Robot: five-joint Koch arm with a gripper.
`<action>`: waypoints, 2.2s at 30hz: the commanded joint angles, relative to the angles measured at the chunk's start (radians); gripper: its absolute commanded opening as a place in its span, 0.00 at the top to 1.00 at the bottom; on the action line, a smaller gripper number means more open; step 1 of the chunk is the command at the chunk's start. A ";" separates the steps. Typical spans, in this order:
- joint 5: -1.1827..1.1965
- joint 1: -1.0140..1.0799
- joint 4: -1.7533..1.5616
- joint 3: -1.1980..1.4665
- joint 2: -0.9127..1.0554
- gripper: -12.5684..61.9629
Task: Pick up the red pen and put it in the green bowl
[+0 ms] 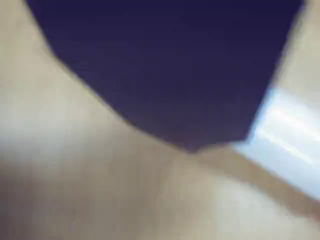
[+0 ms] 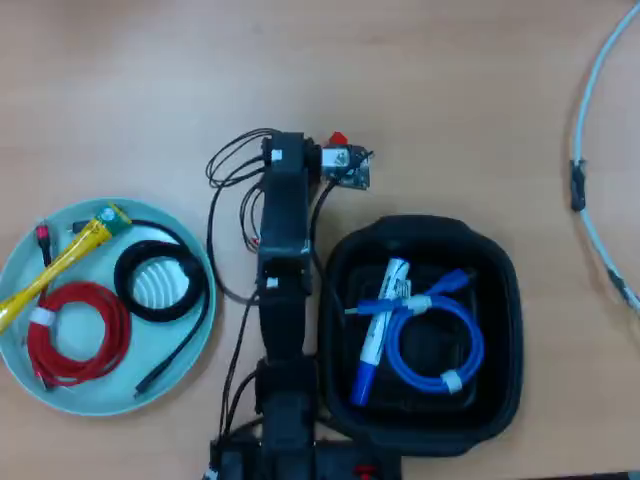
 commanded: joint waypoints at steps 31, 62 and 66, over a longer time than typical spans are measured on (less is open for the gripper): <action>0.425 -0.054 0.140 -0.060 -0.049 0.92; 1.451 -0.710 0.167 -0.072 0.575 0.92; 1.552 -0.822 0.163 -0.074 0.571 0.92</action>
